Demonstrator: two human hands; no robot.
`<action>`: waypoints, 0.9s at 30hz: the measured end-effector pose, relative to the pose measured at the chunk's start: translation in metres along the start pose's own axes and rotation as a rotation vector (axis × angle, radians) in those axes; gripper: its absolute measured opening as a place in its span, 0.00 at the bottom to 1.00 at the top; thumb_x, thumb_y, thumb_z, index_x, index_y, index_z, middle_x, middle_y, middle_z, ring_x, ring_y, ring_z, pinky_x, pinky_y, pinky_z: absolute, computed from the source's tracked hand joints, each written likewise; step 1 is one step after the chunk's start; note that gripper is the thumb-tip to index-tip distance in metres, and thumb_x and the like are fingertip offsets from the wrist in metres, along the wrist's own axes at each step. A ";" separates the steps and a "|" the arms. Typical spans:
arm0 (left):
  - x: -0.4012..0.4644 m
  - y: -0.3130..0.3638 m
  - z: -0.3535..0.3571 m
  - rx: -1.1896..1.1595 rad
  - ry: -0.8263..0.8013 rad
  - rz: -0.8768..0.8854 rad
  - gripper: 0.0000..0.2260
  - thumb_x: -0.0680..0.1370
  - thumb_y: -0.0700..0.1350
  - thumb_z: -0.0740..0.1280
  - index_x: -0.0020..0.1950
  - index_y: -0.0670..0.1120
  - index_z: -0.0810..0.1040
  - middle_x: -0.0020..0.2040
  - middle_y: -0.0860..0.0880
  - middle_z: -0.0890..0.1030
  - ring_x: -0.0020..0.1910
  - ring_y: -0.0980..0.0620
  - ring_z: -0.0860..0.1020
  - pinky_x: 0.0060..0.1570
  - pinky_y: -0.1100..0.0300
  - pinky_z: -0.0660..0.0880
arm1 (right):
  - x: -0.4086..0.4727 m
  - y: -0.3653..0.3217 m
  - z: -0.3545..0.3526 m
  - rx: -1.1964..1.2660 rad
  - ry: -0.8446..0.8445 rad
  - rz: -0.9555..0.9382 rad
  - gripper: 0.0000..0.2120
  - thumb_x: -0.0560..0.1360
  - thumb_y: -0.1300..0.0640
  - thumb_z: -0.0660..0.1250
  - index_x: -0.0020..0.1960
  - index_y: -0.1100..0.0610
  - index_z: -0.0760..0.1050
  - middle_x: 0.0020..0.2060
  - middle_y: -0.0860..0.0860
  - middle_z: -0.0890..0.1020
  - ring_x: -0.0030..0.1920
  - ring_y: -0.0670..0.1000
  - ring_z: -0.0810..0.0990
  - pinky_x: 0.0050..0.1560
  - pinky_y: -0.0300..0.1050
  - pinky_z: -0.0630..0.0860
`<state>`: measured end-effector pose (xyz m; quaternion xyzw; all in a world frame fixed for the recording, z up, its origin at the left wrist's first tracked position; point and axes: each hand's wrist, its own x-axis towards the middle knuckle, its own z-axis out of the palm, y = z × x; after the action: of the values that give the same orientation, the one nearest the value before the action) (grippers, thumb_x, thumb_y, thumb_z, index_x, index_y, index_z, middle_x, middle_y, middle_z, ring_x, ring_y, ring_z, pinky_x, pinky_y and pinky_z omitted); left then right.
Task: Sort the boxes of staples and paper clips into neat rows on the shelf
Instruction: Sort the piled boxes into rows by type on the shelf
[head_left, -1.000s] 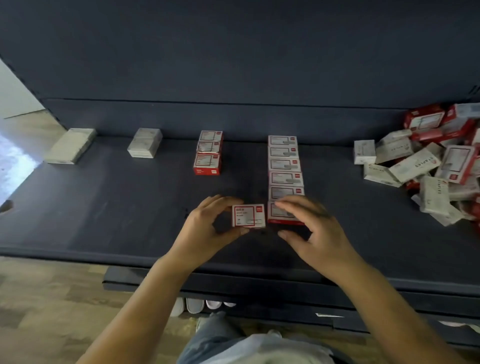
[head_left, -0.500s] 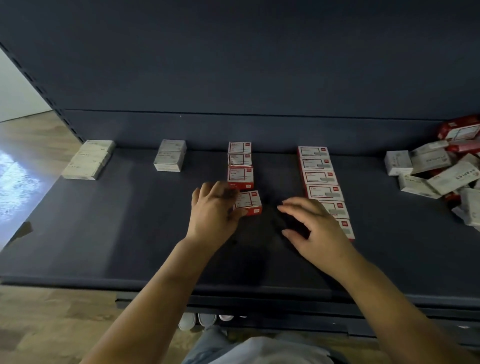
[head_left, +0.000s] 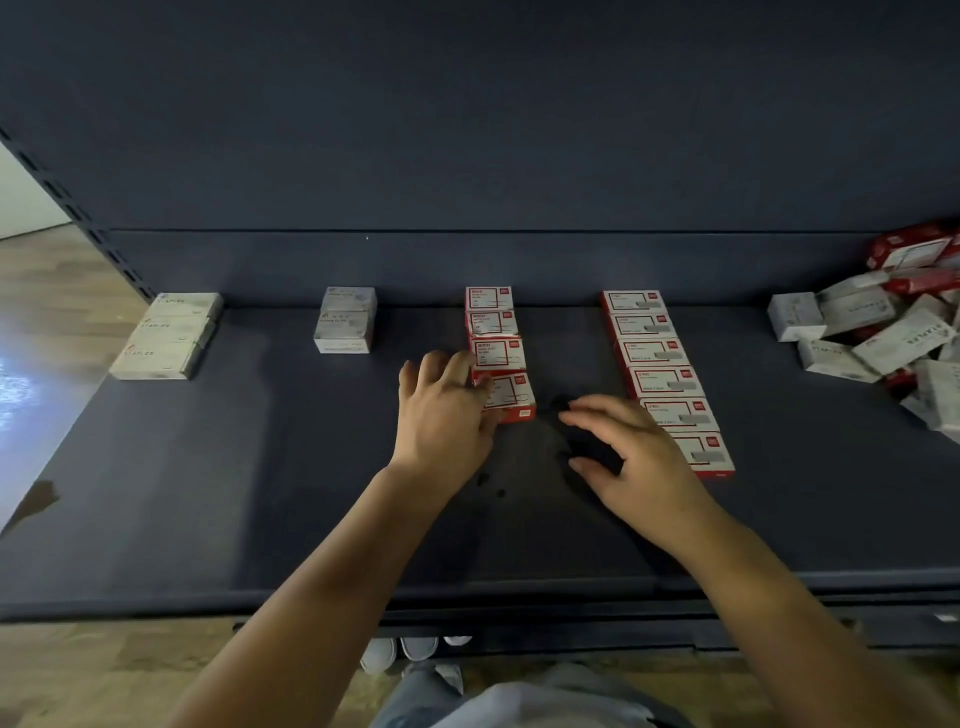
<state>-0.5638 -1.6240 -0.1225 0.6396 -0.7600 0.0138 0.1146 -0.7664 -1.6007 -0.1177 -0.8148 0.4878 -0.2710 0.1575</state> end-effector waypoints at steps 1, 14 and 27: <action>0.001 -0.002 0.001 -0.003 0.010 -0.001 0.18 0.77 0.52 0.63 0.65 0.49 0.75 0.69 0.50 0.67 0.67 0.44 0.61 0.69 0.42 0.55 | 0.001 -0.001 0.001 -0.007 0.012 0.000 0.22 0.64 0.68 0.75 0.57 0.61 0.78 0.55 0.55 0.78 0.55 0.53 0.75 0.60 0.29 0.60; -0.001 -0.014 0.010 -0.155 0.199 0.118 0.14 0.67 0.47 0.73 0.50 0.42 0.82 0.48 0.45 0.80 0.47 0.39 0.78 0.51 0.41 0.73 | -0.003 -0.013 0.016 -0.045 0.101 0.028 0.19 0.66 0.63 0.72 0.57 0.61 0.78 0.54 0.54 0.78 0.56 0.51 0.75 0.60 0.32 0.62; 0.001 0.075 0.012 -0.246 0.284 0.292 0.16 0.72 0.50 0.60 0.53 0.44 0.81 0.51 0.45 0.79 0.54 0.45 0.70 0.54 0.42 0.73 | -0.029 0.041 -0.030 -0.074 0.317 0.074 0.16 0.67 0.62 0.67 0.54 0.64 0.79 0.54 0.58 0.78 0.56 0.52 0.71 0.59 0.36 0.67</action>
<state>-0.6392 -1.6135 -0.1249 0.4956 -0.8167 0.0273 0.2944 -0.8248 -1.5942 -0.1236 -0.7483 0.5460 -0.3721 0.0583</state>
